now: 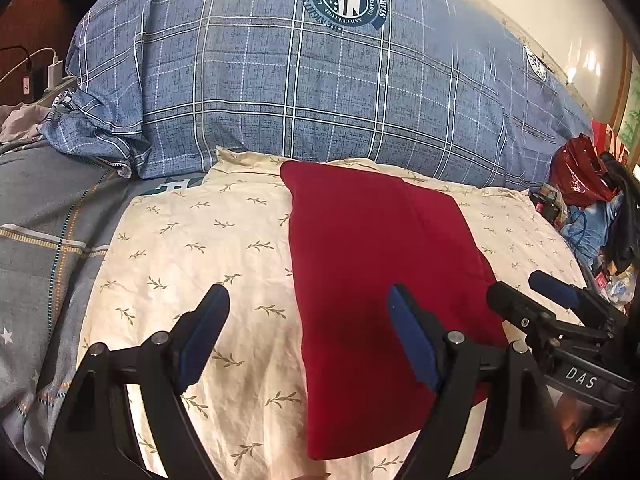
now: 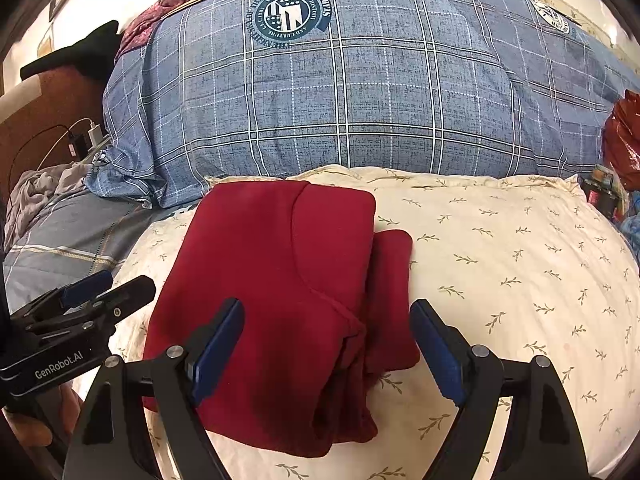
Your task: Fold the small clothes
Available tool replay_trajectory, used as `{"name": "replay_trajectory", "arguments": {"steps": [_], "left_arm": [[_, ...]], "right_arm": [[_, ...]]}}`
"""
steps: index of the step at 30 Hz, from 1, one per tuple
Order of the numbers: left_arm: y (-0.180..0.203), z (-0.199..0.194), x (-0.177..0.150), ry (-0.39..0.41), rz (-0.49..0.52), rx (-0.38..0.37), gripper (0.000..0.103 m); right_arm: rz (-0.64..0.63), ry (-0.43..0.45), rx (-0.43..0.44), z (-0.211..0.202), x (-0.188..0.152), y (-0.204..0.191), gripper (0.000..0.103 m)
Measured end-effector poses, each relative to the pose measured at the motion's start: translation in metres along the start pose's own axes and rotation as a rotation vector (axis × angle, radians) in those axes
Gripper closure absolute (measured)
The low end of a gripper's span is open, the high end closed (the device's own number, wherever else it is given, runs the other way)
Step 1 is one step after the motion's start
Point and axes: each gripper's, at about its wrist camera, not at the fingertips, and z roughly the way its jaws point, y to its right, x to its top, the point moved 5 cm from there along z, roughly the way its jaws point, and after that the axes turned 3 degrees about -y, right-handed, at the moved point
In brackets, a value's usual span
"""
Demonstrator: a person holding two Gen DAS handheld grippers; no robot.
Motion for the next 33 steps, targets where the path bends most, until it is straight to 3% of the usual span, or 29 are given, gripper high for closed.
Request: {"name": "replay_trajectory", "arguments": {"steps": [33], "left_arm": [[-0.007,0.010,-0.002,-0.029,-0.014,-0.009,0.022]], "right_arm": [[-0.003,-0.021,0.014,0.012,-0.001,-0.010,0.017]]}}
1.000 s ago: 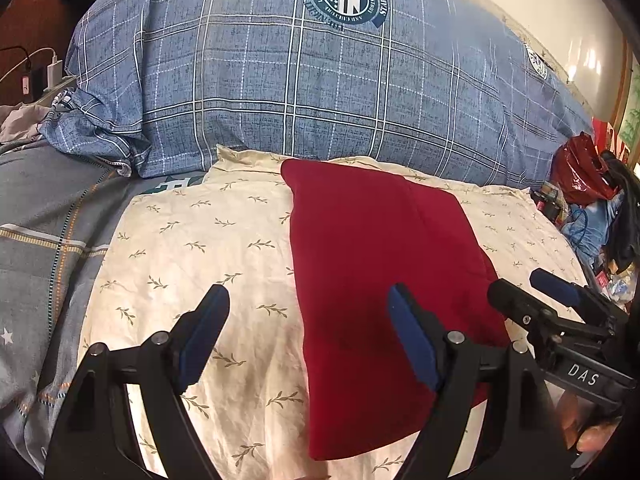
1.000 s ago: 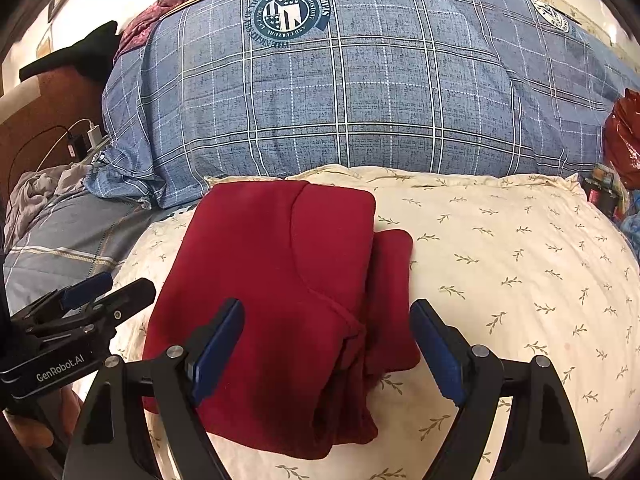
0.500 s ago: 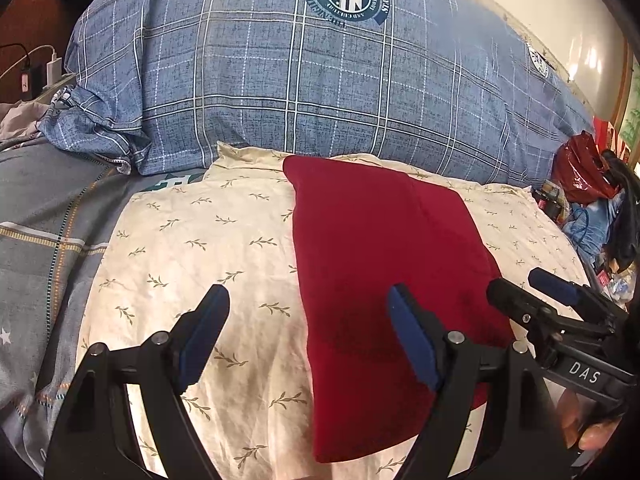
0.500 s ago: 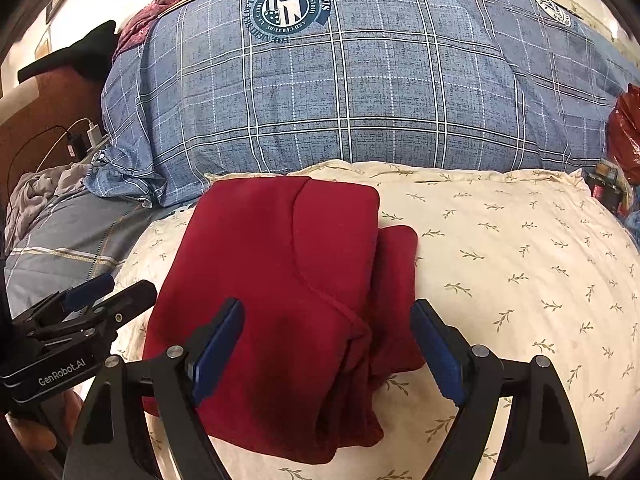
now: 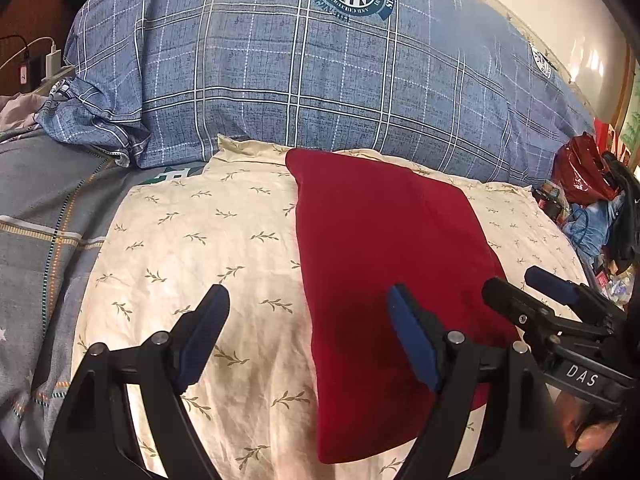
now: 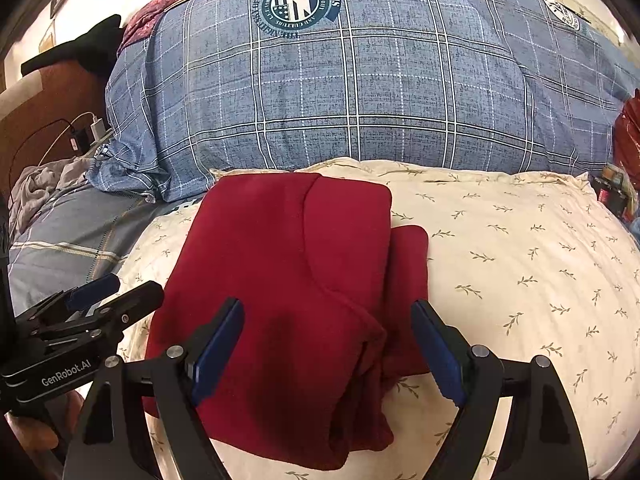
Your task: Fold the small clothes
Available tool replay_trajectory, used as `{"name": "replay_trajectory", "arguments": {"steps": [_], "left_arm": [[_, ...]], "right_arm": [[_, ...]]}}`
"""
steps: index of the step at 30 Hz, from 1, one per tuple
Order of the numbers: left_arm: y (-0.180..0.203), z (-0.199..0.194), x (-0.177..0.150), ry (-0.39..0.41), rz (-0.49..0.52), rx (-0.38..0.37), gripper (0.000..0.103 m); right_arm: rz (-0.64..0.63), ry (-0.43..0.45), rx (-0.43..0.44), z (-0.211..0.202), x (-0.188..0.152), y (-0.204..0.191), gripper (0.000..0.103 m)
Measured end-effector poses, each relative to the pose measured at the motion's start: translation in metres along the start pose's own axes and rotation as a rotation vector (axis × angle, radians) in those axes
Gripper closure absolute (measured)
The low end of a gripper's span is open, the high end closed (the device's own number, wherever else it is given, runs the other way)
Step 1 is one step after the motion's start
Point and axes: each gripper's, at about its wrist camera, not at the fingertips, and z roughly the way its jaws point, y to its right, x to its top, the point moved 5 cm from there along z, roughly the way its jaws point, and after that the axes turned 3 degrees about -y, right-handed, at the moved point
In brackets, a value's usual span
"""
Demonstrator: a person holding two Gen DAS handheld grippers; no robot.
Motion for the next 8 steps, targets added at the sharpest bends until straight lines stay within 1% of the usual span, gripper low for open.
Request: {"name": "replay_trajectory", "arguments": {"steps": [8], "left_arm": [[-0.0098,0.0041,-0.0018,-0.008,-0.023,-0.028,0.022]], "right_arm": [[0.008,-0.016,-0.010,0.0067,-0.0017,0.0063,0.017]]}}
